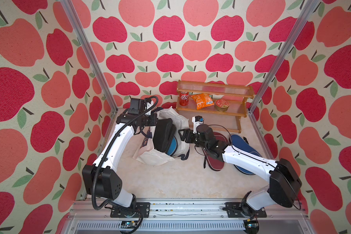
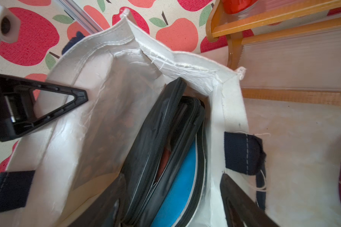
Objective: Remove the ping pong set from the canvas bag
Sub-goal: Adjust the canvas bag at the center of the board.
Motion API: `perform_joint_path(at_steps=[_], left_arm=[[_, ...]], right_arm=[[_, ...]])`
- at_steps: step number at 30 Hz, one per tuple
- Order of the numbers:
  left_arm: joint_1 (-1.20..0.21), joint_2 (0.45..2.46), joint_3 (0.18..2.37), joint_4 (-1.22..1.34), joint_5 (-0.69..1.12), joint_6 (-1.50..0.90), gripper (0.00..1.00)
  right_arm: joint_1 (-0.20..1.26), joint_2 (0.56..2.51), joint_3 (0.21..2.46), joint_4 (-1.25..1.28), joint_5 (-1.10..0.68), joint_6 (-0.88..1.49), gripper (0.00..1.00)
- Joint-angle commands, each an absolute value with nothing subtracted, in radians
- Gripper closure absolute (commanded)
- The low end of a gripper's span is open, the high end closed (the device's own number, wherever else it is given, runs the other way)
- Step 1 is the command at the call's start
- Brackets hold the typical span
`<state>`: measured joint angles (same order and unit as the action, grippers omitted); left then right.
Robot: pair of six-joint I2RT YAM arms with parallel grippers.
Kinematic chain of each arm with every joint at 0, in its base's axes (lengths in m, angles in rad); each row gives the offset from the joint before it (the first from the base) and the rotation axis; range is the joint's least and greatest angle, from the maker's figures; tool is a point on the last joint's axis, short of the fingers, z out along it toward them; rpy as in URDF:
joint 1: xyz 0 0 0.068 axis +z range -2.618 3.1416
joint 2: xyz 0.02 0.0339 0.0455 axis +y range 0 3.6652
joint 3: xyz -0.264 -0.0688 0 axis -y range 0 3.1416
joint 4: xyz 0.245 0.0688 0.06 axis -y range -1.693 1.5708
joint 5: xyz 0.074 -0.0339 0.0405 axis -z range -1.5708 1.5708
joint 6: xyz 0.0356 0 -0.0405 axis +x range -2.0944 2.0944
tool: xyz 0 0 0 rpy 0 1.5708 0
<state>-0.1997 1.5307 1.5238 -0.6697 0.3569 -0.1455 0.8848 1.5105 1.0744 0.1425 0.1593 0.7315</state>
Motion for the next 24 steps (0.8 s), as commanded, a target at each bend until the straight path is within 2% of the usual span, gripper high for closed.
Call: perform_joint_path(at_steps=[1,7,17,24], left_arm=[[-0.200,1.493,1.493,-0.617,0.380,-0.134,1.00],[-0.204,1.453,1.407,-0.545,0.376,-0.130,1.00],[-0.222,1.434,1.385,-0.549,0.327,-0.126,1.00],[-0.215,1.434,1.379,-0.543,0.338,-0.135,1.00]], right_arm=[[0.899,1.550,1.112,0.185,0.132,0.719,0.23],[0.905,1.676,1.180,0.221,0.034,0.784,0.25],[0.902,1.870,1.352,0.202,-0.056,0.828,0.27],[0.891,1.958,1.430,0.171,-0.059,0.860,0.30]])
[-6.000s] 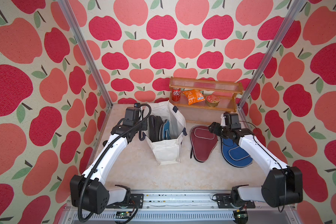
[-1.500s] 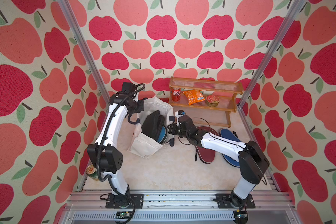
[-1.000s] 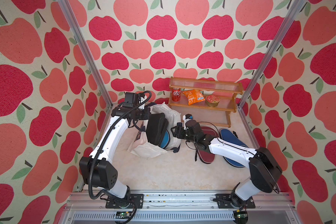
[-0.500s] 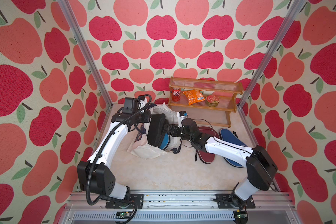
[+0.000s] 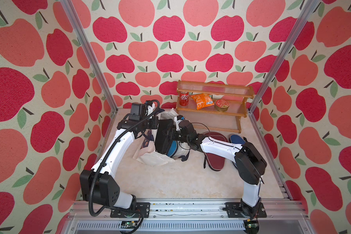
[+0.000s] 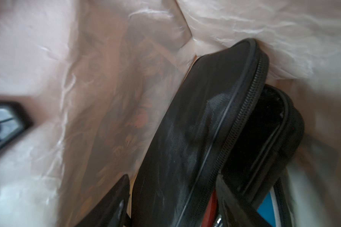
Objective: Remove the ping pong set from the canvas bag
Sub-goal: Adjust the canvas bag at the center of the board, then pick up the ping pong set from the canvas bag.
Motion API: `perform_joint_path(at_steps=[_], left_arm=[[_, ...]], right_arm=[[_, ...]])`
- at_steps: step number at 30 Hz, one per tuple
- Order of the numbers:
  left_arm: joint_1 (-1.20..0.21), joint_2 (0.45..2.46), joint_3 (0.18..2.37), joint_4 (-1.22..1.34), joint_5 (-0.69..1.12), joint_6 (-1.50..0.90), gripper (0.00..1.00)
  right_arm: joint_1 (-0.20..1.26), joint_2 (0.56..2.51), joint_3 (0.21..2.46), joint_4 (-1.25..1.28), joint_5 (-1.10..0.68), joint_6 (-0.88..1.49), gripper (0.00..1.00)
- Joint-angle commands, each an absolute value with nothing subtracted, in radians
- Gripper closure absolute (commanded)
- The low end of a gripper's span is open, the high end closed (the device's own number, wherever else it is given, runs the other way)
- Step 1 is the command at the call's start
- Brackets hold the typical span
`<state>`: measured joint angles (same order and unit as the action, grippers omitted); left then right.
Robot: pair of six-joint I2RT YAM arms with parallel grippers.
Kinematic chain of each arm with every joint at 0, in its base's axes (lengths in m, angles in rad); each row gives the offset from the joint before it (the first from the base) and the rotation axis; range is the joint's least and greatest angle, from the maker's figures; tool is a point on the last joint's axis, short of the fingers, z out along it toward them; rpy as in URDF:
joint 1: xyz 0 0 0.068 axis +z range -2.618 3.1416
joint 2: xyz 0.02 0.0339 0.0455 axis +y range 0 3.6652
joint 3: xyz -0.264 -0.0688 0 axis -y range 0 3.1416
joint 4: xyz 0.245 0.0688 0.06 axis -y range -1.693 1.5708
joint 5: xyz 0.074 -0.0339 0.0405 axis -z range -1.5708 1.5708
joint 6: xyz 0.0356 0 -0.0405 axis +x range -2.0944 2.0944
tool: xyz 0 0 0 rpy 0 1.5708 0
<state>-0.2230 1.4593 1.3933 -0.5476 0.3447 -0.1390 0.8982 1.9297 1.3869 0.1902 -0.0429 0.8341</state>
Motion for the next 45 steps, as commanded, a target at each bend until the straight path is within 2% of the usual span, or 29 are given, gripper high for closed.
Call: perform_joint_path(at_steps=[1,16,24,30,33,38,41,45], left_arm=[[-0.214,1.434,1.380,-0.543,0.339,-0.137,1.00],[-0.202,1.427,1.371,-0.534,0.345,-0.144,1.00],[-0.201,1.416,1.368,-0.531,0.350,-0.146,1.00],[-0.202,1.413,1.365,-0.529,0.355,-0.149,1.00],[-0.201,1.413,1.364,-0.529,0.358,-0.152,1.00],[-0.200,1.411,1.361,-0.528,0.338,-0.152,1.00],[-0.191,1.414,1.363,-0.530,0.322,-0.159,1.00],[-0.170,1.420,1.363,-0.531,0.311,-0.165,1.00]], right_arm=[[0.888,1.966,1.434,0.174,-0.061,0.863,0.30],[0.888,1.999,1.465,0.085,0.011,0.867,0.33],[0.888,2.070,1.552,0.073,-0.026,0.859,0.34],[0.889,2.149,1.633,0.084,-0.049,0.881,0.39],[0.890,2.180,1.673,0.085,-0.055,0.884,0.51],[0.896,2.165,1.707,0.078,-0.043,0.868,0.79],[0.902,2.130,1.704,0.078,-0.029,0.849,0.89],[0.911,2.072,1.675,0.100,-0.010,0.832,0.97]])
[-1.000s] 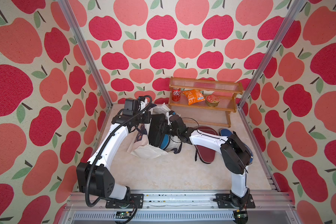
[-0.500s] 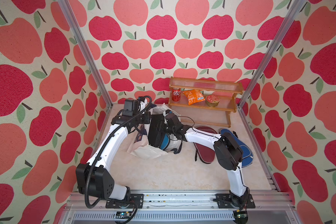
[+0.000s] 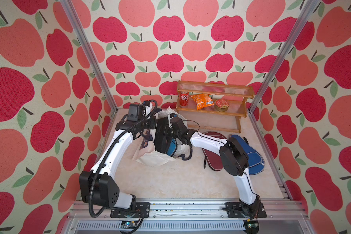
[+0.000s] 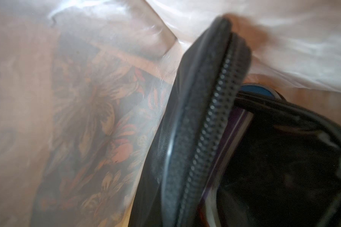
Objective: Remove the ping pong set from the canvas bag
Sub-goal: Pick up the ping pong set from the canvas bag.
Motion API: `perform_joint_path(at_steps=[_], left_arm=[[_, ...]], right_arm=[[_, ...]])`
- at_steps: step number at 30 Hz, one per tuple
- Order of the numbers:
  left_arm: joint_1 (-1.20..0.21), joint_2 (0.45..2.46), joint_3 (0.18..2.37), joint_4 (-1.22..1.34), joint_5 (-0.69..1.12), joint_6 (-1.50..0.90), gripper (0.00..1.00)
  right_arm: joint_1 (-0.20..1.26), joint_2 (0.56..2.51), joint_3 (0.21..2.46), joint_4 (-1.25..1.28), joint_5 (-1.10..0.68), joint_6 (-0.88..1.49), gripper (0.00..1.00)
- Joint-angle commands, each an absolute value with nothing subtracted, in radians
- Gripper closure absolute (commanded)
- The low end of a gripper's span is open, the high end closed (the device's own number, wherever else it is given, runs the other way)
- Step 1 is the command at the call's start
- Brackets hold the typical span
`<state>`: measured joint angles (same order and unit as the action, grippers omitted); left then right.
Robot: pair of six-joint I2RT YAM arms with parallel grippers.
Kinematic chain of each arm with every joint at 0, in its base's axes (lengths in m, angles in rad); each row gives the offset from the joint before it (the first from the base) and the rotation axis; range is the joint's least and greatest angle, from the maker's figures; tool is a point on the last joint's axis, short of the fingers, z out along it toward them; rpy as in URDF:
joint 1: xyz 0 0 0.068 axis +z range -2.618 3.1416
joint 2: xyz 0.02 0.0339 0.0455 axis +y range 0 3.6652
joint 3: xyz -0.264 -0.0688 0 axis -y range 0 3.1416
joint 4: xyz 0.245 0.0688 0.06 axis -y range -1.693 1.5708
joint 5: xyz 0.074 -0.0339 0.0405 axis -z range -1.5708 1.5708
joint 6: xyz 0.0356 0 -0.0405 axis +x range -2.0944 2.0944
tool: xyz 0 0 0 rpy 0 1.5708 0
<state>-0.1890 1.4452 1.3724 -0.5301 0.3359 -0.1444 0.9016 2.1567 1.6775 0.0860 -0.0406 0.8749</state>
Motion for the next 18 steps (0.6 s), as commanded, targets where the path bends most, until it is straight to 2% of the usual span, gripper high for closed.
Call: perform_joint_path(at_steps=[1,18], left_arm=[[-0.164,1.421,1.364,-0.531,0.308,-0.166,1.00],[-0.066,1.450,1.351,-0.530,0.241,-0.181,1.00]], right_arm=[[0.914,2.053,1.662,0.116,-0.004,0.831,0.97],[0.925,1.776,1.516,0.197,0.108,0.729,0.98]])
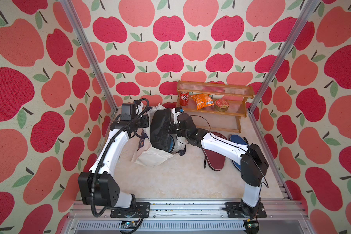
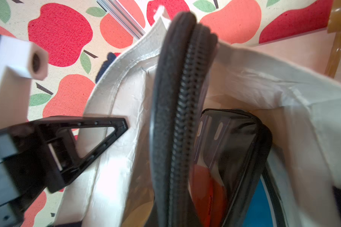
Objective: Remove the ping pong set from the canvas bag
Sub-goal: Pick up the ping pong set from the canvas bag.
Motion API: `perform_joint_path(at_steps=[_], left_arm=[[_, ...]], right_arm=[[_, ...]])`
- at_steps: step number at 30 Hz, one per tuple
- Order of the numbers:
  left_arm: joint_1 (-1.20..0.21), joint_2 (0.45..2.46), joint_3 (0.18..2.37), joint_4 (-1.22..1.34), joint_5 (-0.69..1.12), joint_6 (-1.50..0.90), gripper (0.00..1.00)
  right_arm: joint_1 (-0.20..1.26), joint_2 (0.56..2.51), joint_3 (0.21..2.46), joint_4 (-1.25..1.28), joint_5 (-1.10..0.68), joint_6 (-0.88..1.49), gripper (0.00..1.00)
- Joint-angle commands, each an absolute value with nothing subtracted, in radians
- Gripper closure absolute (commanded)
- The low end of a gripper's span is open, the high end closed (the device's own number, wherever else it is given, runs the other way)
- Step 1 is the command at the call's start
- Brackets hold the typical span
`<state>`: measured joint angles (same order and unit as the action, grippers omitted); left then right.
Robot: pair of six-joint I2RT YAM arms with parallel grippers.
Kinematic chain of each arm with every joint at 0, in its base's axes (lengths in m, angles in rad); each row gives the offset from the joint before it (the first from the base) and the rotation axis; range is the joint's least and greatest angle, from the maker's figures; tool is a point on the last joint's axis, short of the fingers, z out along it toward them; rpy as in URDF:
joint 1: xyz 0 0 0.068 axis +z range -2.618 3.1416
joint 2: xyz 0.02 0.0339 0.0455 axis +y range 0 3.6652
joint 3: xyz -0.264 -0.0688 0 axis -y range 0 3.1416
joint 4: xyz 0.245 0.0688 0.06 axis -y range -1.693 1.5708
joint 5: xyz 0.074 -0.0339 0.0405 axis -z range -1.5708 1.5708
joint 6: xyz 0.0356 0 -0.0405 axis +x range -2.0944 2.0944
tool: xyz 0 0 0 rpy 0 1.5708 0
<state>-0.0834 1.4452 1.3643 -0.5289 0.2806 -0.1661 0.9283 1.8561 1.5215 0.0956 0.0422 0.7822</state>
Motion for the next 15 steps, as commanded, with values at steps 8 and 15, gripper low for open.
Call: perform_joint_path(at_steps=[8,15], left_arm=[[-0.031,1.459,1.343,-0.527,0.217,-0.179,1.00],[-0.019,1.467,1.339,-0.528,0.194,-0.173,1.00]], right_arm=[[0.930,1.647,1.477,0.201,0.183,0.617,0.99],[0.931,1.533,1.450,0.209,0.255,0.517,1.00]])
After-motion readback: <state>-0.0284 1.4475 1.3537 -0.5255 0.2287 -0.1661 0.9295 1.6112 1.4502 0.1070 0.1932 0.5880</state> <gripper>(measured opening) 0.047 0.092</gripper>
